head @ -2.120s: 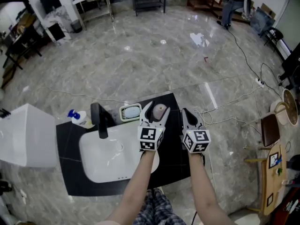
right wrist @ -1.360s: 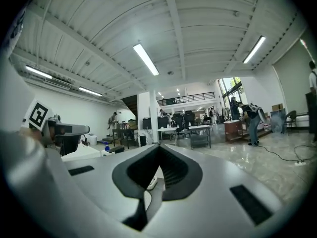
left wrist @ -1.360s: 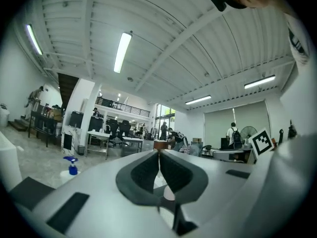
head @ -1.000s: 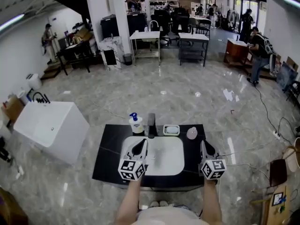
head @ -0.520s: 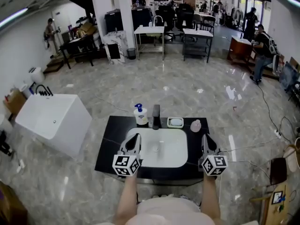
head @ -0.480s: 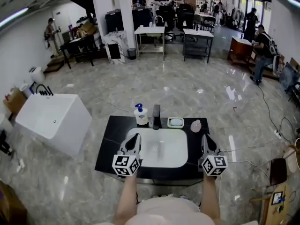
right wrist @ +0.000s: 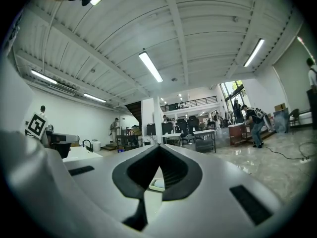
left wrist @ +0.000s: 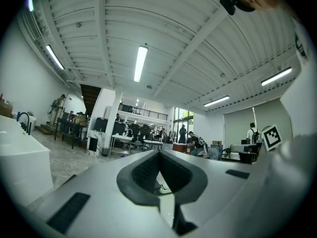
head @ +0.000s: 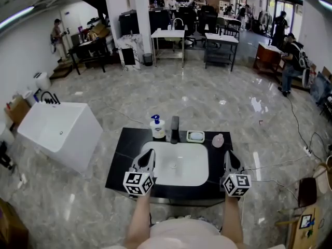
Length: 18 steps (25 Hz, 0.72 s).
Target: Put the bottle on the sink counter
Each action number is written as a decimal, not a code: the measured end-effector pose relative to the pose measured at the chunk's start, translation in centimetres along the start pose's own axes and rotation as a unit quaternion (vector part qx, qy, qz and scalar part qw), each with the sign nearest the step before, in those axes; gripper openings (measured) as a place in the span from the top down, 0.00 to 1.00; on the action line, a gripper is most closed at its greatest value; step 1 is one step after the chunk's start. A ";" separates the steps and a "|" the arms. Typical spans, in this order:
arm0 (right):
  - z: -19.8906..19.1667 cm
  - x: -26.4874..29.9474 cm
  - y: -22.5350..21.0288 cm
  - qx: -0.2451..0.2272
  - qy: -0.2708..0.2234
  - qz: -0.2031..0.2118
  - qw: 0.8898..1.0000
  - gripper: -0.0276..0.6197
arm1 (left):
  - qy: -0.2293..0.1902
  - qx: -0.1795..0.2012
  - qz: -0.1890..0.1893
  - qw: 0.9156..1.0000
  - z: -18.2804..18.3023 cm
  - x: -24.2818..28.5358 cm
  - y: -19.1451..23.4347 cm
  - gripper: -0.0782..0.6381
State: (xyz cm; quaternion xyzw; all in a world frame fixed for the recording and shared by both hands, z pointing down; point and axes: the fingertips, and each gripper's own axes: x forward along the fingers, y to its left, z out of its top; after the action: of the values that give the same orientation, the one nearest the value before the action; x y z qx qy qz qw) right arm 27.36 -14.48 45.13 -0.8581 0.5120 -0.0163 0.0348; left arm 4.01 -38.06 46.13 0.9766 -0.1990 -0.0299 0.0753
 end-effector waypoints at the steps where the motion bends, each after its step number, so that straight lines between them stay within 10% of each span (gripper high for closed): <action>1: 0.0 0.0 0.0 0.000 0.000 0.001 1.000 0.94 | -0.001 0.000 -0.001 1.000 0.0 0.0 -0.1 0.85; 18: -0.4 0.6 0.8 -0.006 0.008 0.012 1.000 0.94 | 0.003 0.002 -0.004 1.000 -0.3 0.5 0.1 0.85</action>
State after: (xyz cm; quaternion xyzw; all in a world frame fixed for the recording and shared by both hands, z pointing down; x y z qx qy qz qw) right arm 26.93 -15.34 45.45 -0.8520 0.5226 -0.0200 0.0254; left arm 4.42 -38.28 46.48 0.9777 -0.1948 -0.0268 0.0736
